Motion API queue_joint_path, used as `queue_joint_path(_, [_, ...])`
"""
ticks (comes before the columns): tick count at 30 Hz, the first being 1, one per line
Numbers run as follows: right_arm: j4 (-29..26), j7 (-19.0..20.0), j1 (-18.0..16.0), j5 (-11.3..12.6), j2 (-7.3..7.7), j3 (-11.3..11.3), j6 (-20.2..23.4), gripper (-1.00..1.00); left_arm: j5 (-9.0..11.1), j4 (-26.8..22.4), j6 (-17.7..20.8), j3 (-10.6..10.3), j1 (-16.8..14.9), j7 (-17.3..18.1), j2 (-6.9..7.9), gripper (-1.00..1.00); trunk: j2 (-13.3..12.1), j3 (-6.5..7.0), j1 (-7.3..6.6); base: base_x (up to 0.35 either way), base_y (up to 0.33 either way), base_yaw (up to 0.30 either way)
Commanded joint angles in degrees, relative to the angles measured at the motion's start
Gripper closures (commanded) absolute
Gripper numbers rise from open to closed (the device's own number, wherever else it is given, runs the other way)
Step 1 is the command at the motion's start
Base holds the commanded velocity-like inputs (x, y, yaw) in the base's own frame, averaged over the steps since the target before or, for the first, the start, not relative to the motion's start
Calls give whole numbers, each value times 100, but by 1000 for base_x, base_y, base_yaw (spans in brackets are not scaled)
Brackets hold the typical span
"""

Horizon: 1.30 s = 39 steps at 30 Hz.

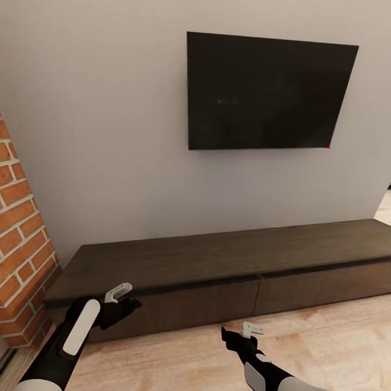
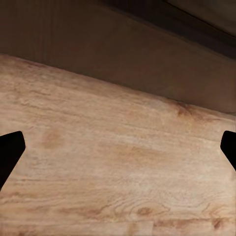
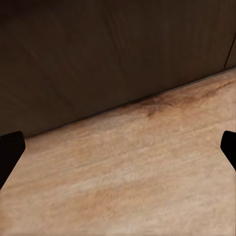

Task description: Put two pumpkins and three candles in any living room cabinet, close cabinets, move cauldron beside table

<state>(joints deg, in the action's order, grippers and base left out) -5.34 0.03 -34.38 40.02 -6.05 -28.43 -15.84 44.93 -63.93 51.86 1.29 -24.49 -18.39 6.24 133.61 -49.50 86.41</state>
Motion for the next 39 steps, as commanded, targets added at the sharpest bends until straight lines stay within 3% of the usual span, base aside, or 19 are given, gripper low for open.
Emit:
queue_joint_path(1, [7,-4,-6,59,-1,-49,-22,-100,60,-5,17,2,-3,-51,0,-100,2,-6,0,106,10,42])
queue_joint_path(9, [7,13,-4,59,-2,-49,-19,-100,53,-5,17,-3,-3,-51,0,-100,2,-6,0,222,2,156])
queue_joint_path(24, [7,15,-2,59,-2,-49,-16,-100,34,-78,15,-23,-3,-52,0,-100,2,-6,0,71,12,6])
queue_joint_path(34, [7,23,-3,67,2,-43,-25,-100,57,-86,86,-25,-3,-46,0,-100,403,-185,219,1,0,0])
queue_joint_path(36, [7,25,-2,86,19,-33,-25,-100,143,-92,316,-9,-3,-42,0,-100,484,-221,263,0,0,0])
queue_joint_path(39, [7,61,-4,119,39,-14,-25,-100,461,-153,463,-1,-1,19,18,-100,604,-275,329,0,0,0])
